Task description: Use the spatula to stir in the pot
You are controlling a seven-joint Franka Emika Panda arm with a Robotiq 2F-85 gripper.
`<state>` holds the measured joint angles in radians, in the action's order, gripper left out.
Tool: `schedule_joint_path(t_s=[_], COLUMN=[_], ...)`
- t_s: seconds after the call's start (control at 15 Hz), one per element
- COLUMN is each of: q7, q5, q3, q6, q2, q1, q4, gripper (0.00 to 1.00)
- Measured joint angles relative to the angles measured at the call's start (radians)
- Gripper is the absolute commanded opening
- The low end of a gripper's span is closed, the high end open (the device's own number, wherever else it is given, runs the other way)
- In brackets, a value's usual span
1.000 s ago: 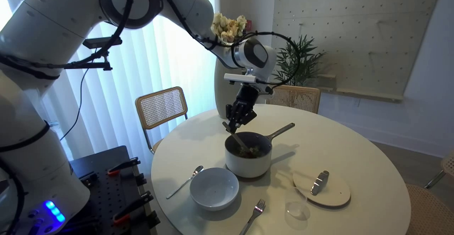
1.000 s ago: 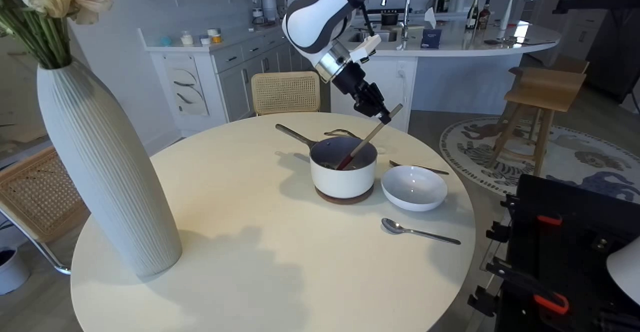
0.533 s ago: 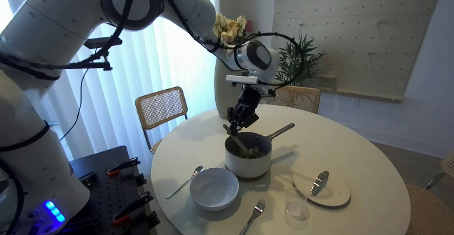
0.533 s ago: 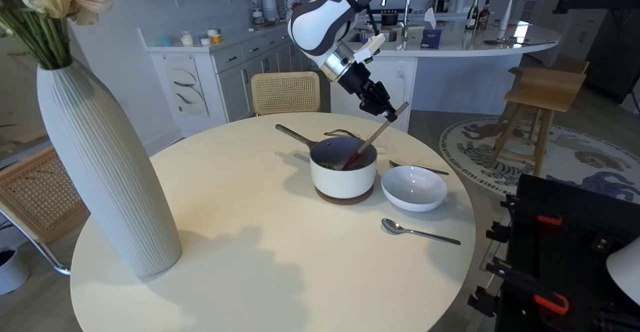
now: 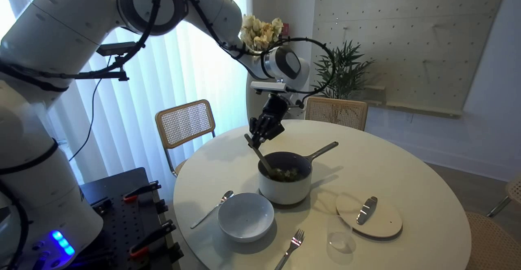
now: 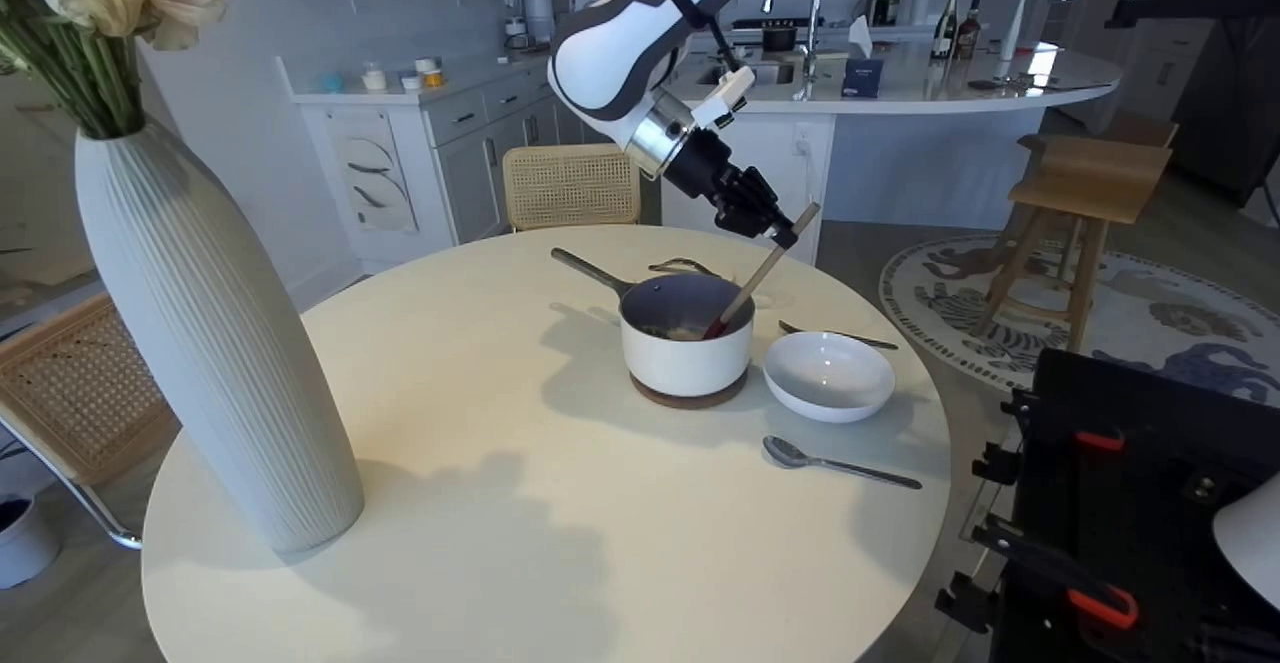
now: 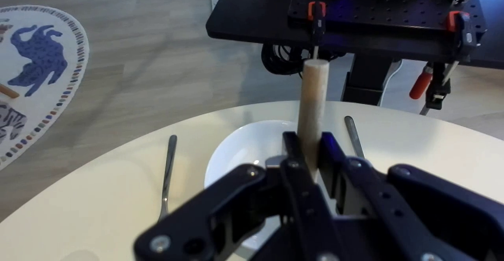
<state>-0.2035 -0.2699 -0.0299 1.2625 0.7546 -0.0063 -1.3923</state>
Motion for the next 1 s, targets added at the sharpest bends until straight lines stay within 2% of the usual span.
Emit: schedule_joint_path(t_s=[0.6, 1.0], q7=[0.108, 0.152], q5=[0.059, 0.055], q3=[0.009, -0.02], q6=[0.068, 0.105], q2=[0.018, 0.043], q1=[0.001, -0.003], q4=[0.038, 0.062], gripper=[0.04, 0.04])
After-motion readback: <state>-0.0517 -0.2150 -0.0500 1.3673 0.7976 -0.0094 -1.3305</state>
